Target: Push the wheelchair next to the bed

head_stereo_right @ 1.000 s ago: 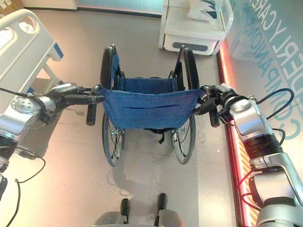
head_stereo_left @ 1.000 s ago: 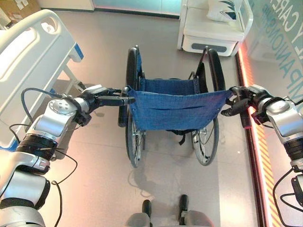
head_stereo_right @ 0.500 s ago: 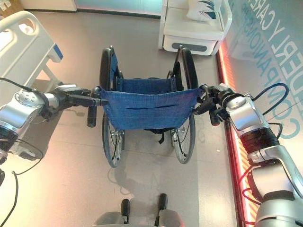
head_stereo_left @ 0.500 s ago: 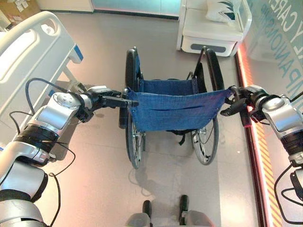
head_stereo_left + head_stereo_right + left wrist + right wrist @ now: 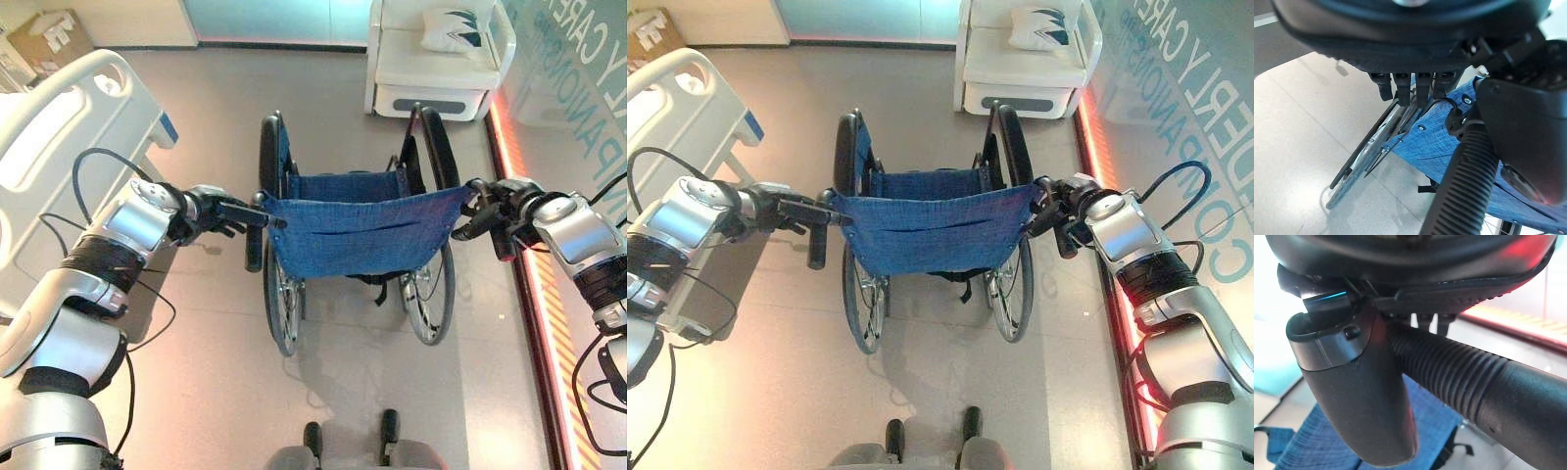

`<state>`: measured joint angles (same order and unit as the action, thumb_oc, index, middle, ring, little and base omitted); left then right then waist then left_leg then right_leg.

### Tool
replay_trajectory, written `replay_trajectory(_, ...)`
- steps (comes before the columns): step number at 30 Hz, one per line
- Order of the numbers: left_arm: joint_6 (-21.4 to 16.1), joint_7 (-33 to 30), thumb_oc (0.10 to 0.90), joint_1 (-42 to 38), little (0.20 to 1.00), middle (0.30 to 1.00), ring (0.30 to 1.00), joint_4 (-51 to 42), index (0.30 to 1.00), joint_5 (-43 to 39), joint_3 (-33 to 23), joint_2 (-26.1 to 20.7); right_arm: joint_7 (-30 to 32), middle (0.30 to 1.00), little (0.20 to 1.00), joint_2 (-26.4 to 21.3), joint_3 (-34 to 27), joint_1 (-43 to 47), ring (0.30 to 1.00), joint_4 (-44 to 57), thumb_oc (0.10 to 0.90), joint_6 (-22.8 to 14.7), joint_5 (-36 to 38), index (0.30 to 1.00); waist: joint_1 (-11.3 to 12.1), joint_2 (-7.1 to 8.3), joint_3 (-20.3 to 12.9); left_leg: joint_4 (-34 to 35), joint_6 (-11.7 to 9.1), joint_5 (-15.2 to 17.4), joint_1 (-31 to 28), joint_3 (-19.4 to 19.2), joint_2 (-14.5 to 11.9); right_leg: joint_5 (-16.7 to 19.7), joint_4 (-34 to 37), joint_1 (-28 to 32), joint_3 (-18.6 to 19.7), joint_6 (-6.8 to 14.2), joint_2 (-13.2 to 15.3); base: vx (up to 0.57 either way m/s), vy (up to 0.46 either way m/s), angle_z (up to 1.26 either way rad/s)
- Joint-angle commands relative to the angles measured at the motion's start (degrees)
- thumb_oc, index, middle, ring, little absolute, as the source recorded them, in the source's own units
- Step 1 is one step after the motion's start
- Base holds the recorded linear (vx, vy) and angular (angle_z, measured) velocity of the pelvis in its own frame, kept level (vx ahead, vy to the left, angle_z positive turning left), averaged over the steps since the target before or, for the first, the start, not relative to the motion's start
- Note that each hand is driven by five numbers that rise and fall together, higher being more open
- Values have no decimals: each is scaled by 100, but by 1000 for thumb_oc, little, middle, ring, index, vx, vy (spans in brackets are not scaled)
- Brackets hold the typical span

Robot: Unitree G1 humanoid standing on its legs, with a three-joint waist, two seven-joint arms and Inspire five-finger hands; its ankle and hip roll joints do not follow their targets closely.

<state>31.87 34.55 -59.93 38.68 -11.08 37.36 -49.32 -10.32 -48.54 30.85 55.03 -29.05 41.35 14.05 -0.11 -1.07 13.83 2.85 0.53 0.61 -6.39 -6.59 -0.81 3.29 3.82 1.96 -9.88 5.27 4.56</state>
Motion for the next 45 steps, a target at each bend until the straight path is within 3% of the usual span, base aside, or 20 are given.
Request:
replay_trajectory(1,171,-84,566,-21,549,549,549,565,549,197,308,174,-179,900,900,-196,442,214,900,-590,800,203,-192,900,-105,217,-88,-297,163,86,495,135,331,-329,-379,6,-35,-106,-228,0,0,0)
replay_trajectory(2,153,-157,566,-26,549,549,549,656,549,272,289,258,-197,900,900,-142,426,218,900,-744,800,369,-218,900,-104,220,-95,-300,163,88,498,125,324,-335,-381,5,-44,-109,-221,0,0,0)
replay_trajectory(3,131,-175,436,-37,354,354,354,688,354,319,296,285,-187,900,900,-116,413,218,900,-807,800,441,-203,900,-103,220,-95,-300,162,88,501,119,321,-336,-384,2,-46,-111,-217,0,0,0)
replay_trajectory(4,84,-197,400,-66,300,300,300,749,300,385,327,339,-134,900,900,-61,383,244,900,-959,800,598,-122,900,-103,222,-89,-304,163,90,503,114,321,-339,-392,-4,-50,-117,-213,0,0,0)
replay_trajectory(7,-19,-245,400,-79,300,300,300,837,300,444,349,412,-160,900,900,7,329,258,900,-1220,800,851,-25,900,-100,225,-87,-316,158,98,507,109,317,-340,-397,-6,-46,-121,-210,0,0,0)
replay_trajectory(9,-78,-333,400,-85,300,300,300,903,300,475,358,485,-558,900,900,97,308,262,900,-1455,800,993,-118,900,-100,235,-88,-314,154,101,509,102,318,-336,-393,-13,-44,-118,-206,0,0,0)
replay_trajectory(16,-27,-364,400,16,300,300,300,905,300,524,301,696,-803,900,900,325,312,199,900,-1836,800,586,231,900,-83,239,-85,-304,149,97,475,75,310,-321,-414,-8,-54,-117,-198,9,6,-1)
replay_trajectory(17,-29,-364,400,20,300,300,300,904,300,524,297,698,-775,771,771,328,316,198,771,-1834,714,564,262,771,-84,238,-85,-303,149,96,474,74,310,-320,-413,-8,-55,-116,-198,0,0,0)
replay_trajectory(18,-45,-372,400,53,300,300,300,886,300,516,291,706,-650,347,347,346,311,193,347,-1799,431,462,416,347,-81,236,-89,-301,147,92,467,83,311,-320,-415,-7,-53,-119,-199,0,0,0)
replay_trajectory(19,-69,-416,400,64,300,300,300,886,300,457,304,727,-470,300,300,374,330,217,300,-1772,400,363,646,300,-81,232,-84,-299,146,93,466,82,311,-317,-415,-10,-50,-119,-198,0,0,0)
replay_trajectory(22,-147,-559,400,210,300,300,300,784,300,396,239,791,-18,300,300,460,249,169,300,-1533,400,121,1171,300,-78,214,-85,-296,148,94,460,87,315,-324,-427,-13,-32,-127,-203,0,0,0)
replay_trajectory(32,-369,-956,400,550,300,300,300,508,300,337,90,1026,699,300,300,628,79,-20,300,-940,400,-252,1724,300,-105,193,-69,-276,155,90,416,47,318,-318,-423,3,-6,-149,-211,0,0,0)
replay_trajectory(37,-547,-1129,400,717,300,300,300,358,300,520,82,1218,1259,300,300,722,-1,-96,300,-589,400,-448,1806,300,-147,174,-40,-292,168,115,394,6,314,-323,-448,-8,44,-156,-222,0,0,0)
replay_trajectory(45,-835,-1124,400,811,300,300,300,75,300,926,155,1385,1456,300,300,816,-21,-98,300,-231,400,-739,1546,300,-183,137,0,-351,183,142,392,-36,313,-332,-482,-20,85,-172,-225,0,0,0)
